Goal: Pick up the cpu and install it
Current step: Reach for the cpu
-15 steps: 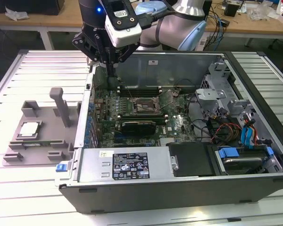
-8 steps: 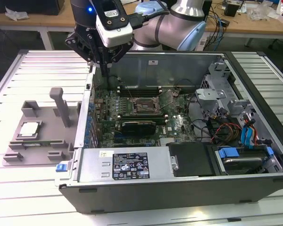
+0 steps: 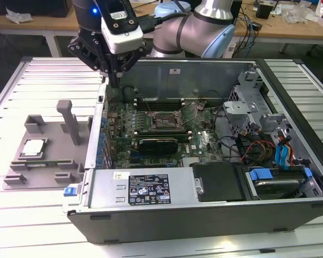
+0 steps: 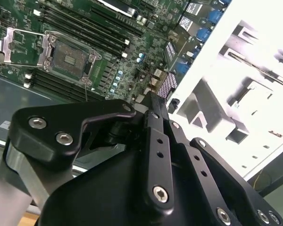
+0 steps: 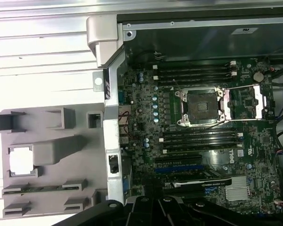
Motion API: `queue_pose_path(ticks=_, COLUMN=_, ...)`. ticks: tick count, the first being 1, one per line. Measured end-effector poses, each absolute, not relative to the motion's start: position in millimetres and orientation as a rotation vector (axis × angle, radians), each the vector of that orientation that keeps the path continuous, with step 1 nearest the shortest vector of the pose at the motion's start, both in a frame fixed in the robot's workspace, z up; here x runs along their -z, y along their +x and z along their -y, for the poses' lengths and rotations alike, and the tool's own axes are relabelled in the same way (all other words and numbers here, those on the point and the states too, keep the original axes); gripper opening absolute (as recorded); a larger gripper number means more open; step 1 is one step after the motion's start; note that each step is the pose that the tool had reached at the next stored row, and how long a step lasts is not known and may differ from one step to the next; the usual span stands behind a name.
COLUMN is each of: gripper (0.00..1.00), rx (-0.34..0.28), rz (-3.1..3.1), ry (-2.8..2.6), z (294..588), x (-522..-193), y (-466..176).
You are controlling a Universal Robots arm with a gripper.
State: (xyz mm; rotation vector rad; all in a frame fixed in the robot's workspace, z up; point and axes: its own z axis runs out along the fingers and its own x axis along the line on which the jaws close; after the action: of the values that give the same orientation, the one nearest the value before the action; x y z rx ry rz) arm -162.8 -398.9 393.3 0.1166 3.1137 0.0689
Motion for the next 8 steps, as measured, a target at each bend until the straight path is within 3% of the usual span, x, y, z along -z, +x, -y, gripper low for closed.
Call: queue_pose_path(ticks=8, gripper=0.11, rx=-0.069, rz=-3.114, ry=0.117, z=399, x=-393, y=-180)
